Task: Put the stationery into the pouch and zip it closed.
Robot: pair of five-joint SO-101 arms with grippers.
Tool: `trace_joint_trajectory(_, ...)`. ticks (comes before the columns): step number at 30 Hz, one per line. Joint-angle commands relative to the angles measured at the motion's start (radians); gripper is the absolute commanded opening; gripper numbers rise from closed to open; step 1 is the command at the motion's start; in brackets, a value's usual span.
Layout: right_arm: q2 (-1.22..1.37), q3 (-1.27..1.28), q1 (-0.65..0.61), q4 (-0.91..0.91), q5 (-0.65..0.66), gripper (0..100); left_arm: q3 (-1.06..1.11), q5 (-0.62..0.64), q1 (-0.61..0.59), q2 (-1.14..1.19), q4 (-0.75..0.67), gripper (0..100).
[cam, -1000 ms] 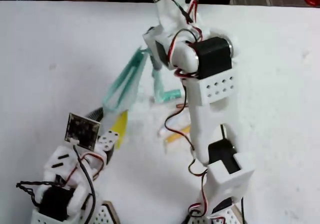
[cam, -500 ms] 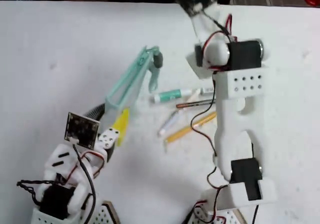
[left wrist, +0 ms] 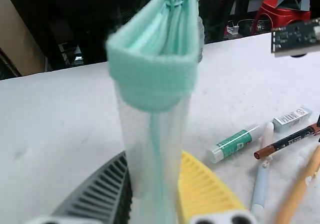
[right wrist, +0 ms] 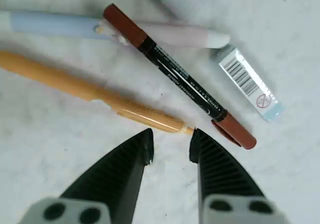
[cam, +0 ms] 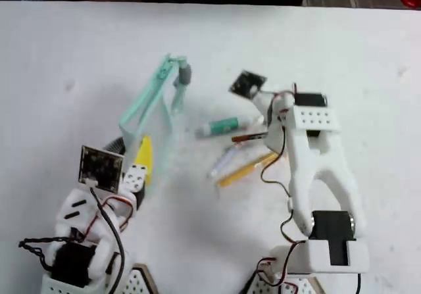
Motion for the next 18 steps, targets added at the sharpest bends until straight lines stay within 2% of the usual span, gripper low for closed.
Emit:
trace_joint_trajectory(1,-0.041,0.052,0.001,-0.117,0.058,11.5,-0.02,-0.003,-0.019,-0.01,-0.028,5)
trace_joint_trajectory(12,0.038,0.063,-0.076,-0.186,0.064,11.3,0.014,-0.003,-0.016,-0.01,-0.032,5)
trace_joint_trajectory(18,0.113,0.063,-0.076,-0.295,0.058,11.2,0.015,-0.003,-0.016,-0.01,-0.032,5)
